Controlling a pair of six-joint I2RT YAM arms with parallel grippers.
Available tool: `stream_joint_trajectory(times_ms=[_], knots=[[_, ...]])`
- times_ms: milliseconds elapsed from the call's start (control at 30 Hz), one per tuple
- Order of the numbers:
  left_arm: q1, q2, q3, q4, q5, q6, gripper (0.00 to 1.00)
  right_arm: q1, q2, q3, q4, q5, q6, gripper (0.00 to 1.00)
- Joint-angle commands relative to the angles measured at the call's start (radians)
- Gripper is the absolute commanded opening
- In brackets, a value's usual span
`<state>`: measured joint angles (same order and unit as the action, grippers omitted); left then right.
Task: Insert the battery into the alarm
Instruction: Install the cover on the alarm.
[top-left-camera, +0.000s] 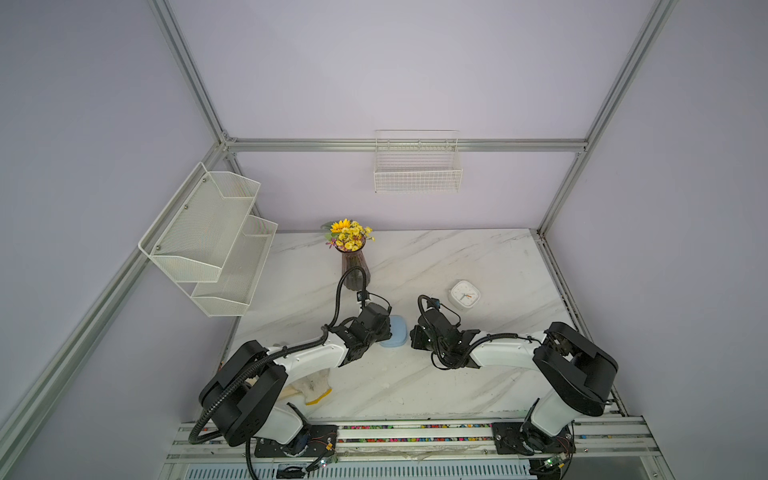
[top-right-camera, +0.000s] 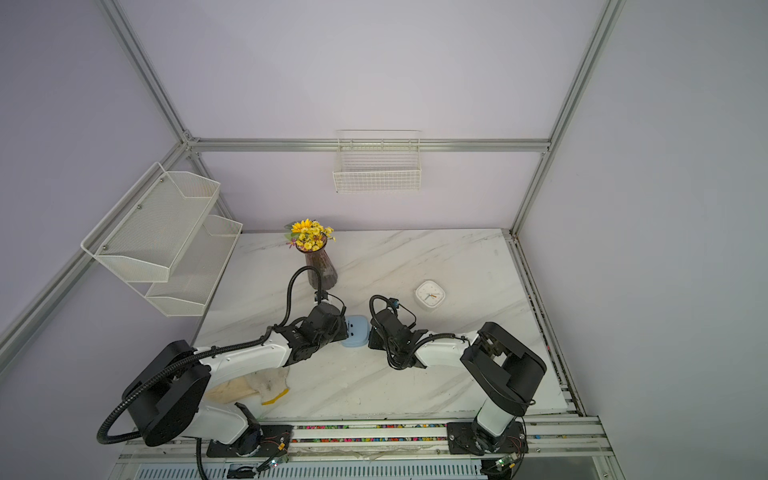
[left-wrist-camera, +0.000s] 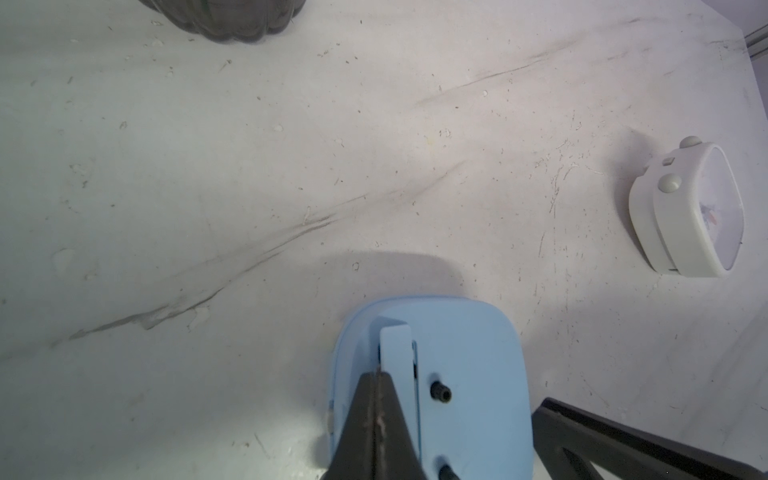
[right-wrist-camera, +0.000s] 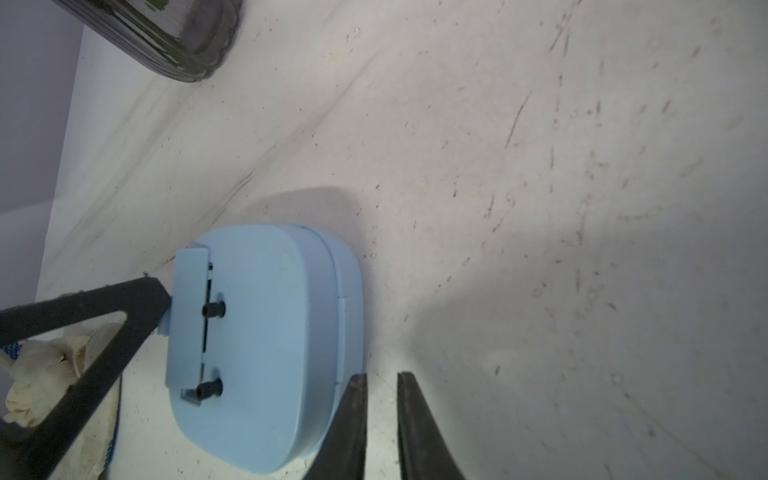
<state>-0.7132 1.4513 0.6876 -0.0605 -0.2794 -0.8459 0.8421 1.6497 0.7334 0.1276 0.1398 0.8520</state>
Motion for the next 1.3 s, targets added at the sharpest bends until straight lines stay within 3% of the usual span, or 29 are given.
stream_joint_trajectory(times_ms=[0,567,1267], knots=[[-0.008,-0.005,0.001,0.031,-0.027,0.021,0.00,-0.003,0.012,0.022,0.015,0.000,0.010,0.19],[-0.024,0.009,0.026,-0.001,-0.017,0.038,0.00,-0.003,0.016,0.031,0.015,-0.005,0.010,0.18],[-0.054,0.025,0.080,-0.074,-0.055,-0.038,0.00,-0.003,0.033,0.028,0.064,-0.052,0.006,0.18]])
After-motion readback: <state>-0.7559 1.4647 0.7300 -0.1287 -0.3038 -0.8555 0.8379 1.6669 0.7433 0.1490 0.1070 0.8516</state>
